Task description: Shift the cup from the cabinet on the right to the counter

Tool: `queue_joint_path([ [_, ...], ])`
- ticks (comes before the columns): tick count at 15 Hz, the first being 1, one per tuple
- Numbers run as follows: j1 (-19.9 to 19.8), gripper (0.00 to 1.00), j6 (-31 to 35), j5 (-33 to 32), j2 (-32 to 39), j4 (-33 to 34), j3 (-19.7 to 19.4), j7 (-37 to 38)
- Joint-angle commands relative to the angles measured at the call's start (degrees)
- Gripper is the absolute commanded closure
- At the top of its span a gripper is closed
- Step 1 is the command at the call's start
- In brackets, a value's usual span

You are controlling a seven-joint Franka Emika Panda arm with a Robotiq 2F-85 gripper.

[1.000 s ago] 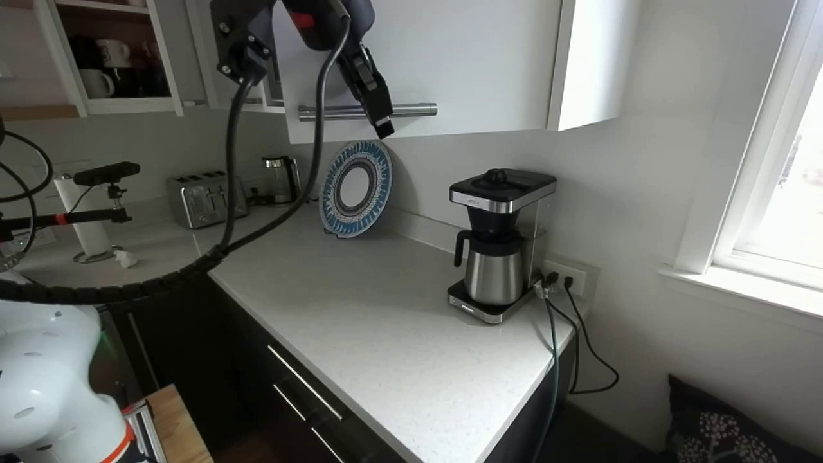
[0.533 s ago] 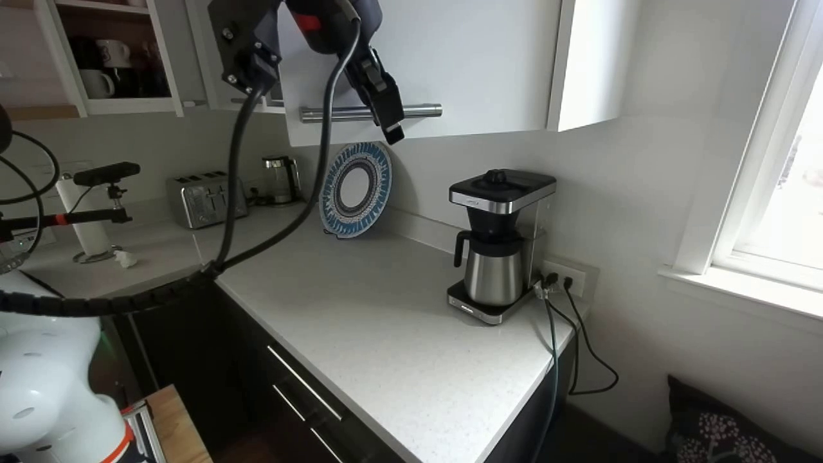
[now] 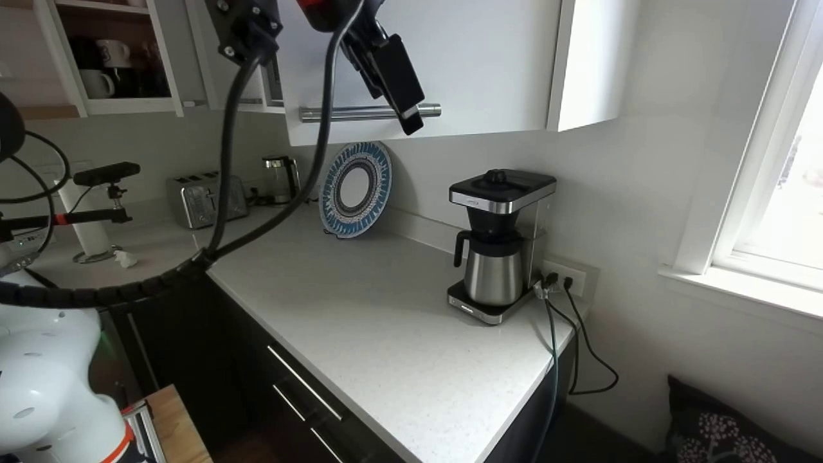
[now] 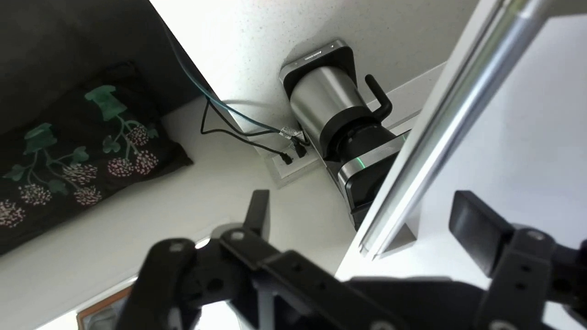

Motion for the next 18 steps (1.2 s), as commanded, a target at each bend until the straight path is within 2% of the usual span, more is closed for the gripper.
queue_joint_path([
  [1,-0.06,0.0,-1.61,0.07,0.82,3.9,-1.59,-1.28],
  [10,-0.26,0.0,-8.33,-9.91,-3.17,10.11,-1.01,0.35],
  [18,-4.74,0.0,-12.9,-19.73,-12.42,9.04,7.14,5.0],
])
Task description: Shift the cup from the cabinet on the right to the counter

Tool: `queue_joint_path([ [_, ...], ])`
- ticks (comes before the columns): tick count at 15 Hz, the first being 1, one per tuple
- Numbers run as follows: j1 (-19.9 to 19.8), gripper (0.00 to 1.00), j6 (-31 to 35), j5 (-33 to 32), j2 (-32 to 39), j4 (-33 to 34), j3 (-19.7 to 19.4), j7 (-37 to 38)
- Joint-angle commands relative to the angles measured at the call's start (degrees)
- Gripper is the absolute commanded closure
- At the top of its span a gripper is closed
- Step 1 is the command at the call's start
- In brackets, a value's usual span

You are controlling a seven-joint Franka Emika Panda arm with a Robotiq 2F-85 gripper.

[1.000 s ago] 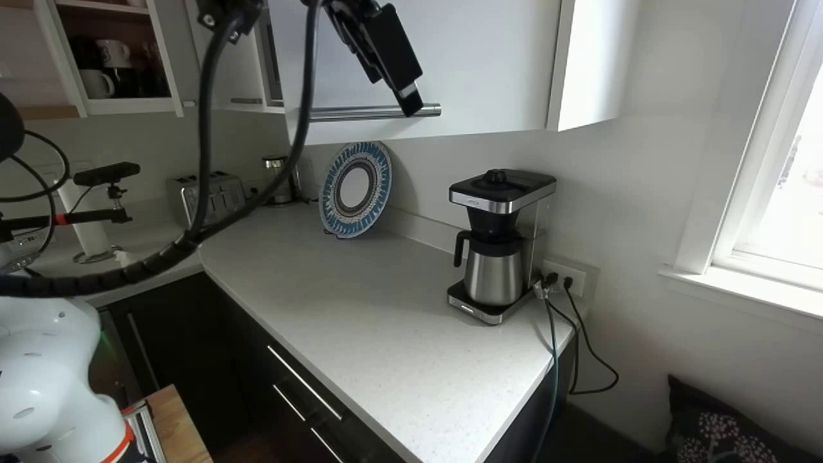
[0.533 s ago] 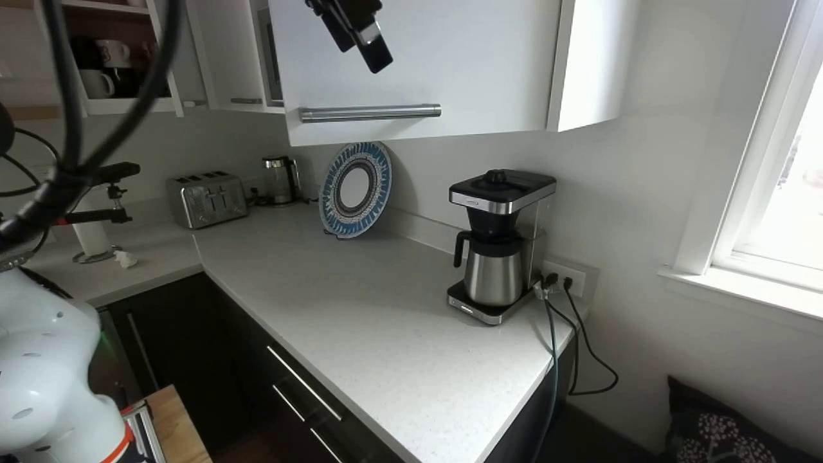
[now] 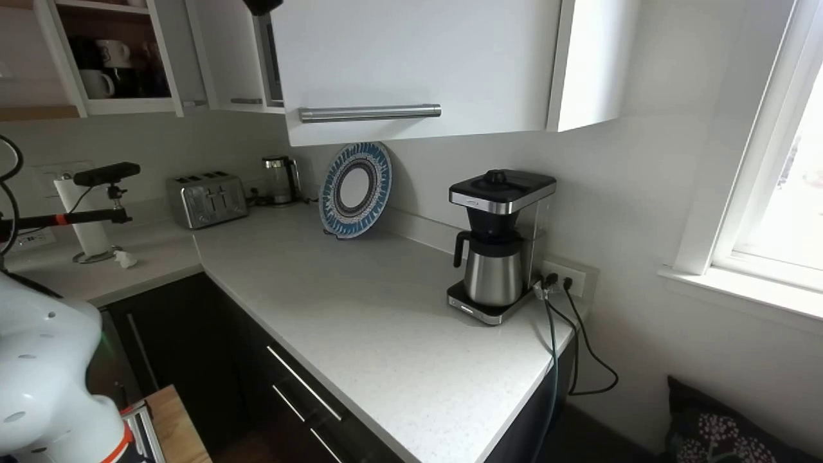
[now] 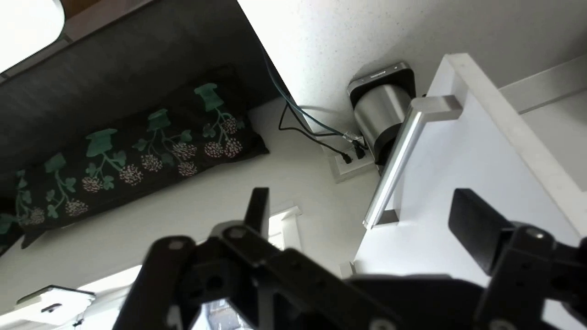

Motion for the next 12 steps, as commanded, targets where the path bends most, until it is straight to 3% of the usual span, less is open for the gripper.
queue_joint_path([
  [1,-2.42,0.0,-2.05,-3.8,-4.96,-1.96,4.9,4.12],
  [4,-4.48,0.0,-1.27,-4.28,-8.58,-3.84,9.56,9.41],
  [5,-1.86,0.0,-1.33,-6.09,-10.07,-4.18,9.94,12.36],
  [12,-2.51,0.0,0.2,-12.8,-16.32,-10.75,21.02,27.59],
])
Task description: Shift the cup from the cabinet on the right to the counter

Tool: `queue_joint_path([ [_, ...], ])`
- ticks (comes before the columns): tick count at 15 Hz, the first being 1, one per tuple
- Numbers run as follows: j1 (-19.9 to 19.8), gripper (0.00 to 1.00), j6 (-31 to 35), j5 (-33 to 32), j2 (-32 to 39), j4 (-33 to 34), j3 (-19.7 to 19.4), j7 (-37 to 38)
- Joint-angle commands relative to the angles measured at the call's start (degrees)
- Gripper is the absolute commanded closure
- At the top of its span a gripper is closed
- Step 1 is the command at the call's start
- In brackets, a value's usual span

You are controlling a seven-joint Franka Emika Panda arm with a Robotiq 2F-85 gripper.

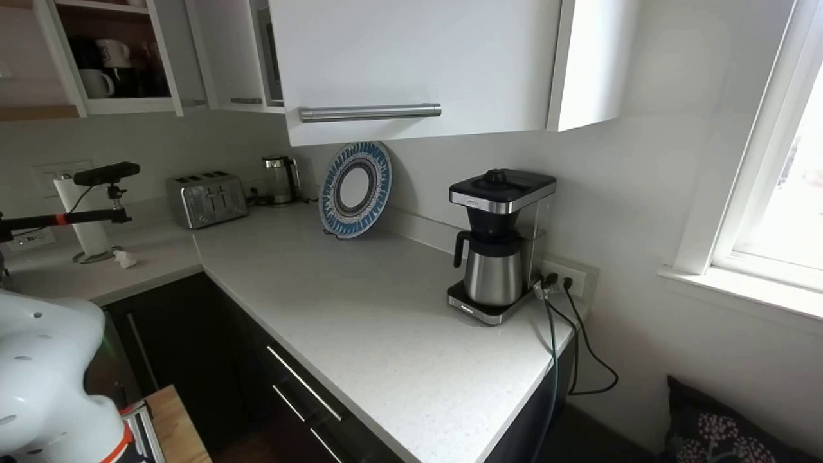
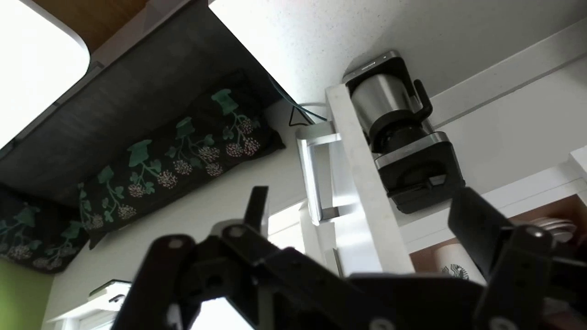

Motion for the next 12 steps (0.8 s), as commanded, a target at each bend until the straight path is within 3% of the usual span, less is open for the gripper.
queue_joint_path([
  [1,0.47,0.0,2.36,-3.98,-5.04,-6.79,5.09,8.62],
  [6,1.26,0.0,4.76,-4.45,-7.1,-11.03,10.11,17.36],
  [12,0.73,0.0,14.14,-7.5,-7.61,-16.3,15.72,26.26],
])
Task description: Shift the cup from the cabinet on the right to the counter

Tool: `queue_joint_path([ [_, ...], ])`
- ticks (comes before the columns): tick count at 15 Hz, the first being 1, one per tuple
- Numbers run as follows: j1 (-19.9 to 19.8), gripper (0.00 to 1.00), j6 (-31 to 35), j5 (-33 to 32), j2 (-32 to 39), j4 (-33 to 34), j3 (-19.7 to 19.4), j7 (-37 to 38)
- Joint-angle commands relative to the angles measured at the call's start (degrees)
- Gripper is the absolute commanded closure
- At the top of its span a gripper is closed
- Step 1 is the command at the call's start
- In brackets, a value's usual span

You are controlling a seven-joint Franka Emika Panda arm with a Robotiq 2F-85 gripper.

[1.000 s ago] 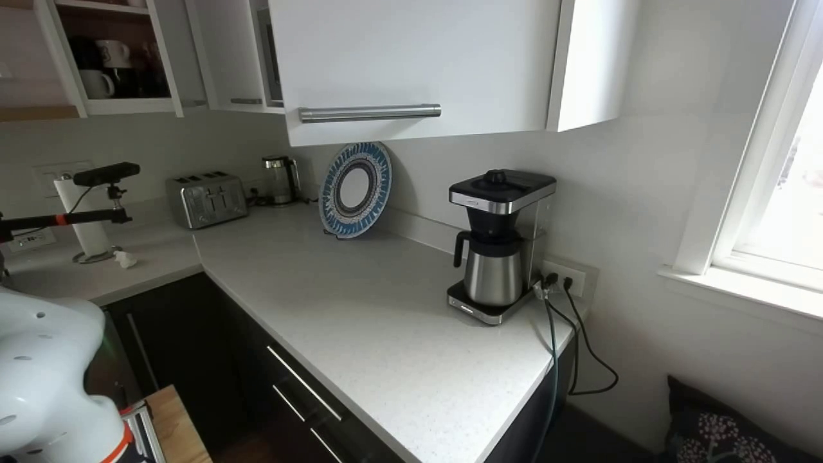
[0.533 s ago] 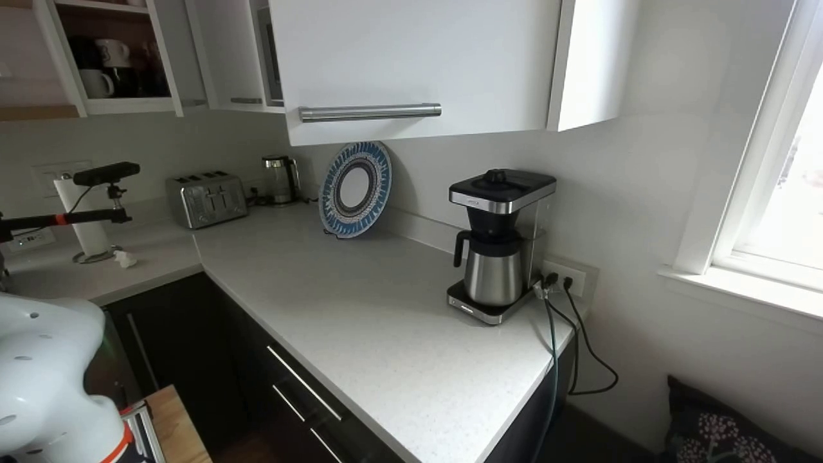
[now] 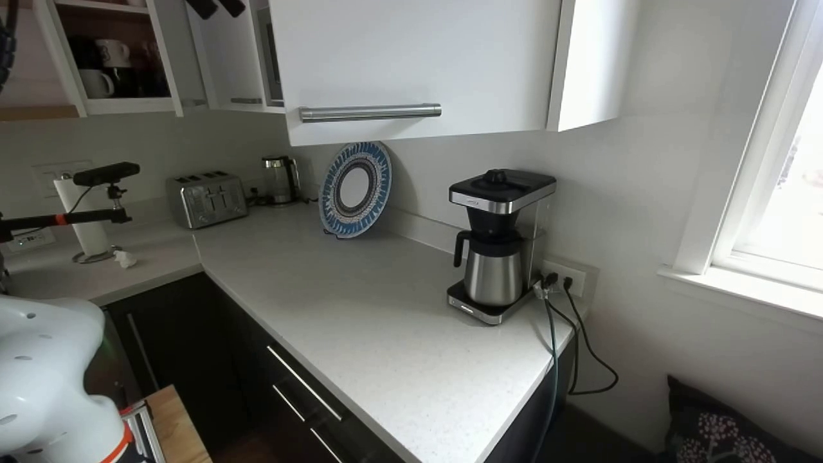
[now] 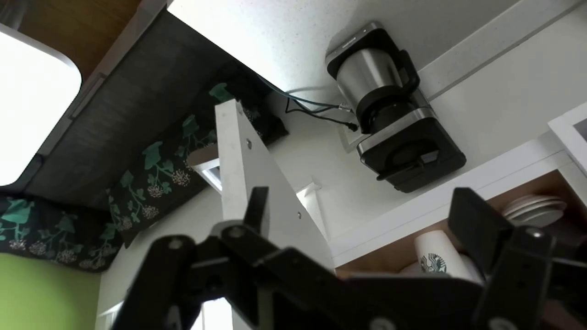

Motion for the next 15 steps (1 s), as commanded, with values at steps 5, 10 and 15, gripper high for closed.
queue_joint_path([
  [5,0.26,0.0,8.5,-5.34,-0.46,-5.77,5.58,11.54],
  [10,1.65,0.0,9.73,-6.25,0.88,-4.95,6.18,13.88],
  [15,1.72,0.0,10.87,-6.47,1.11,-5.43,6.71,14.79],
])
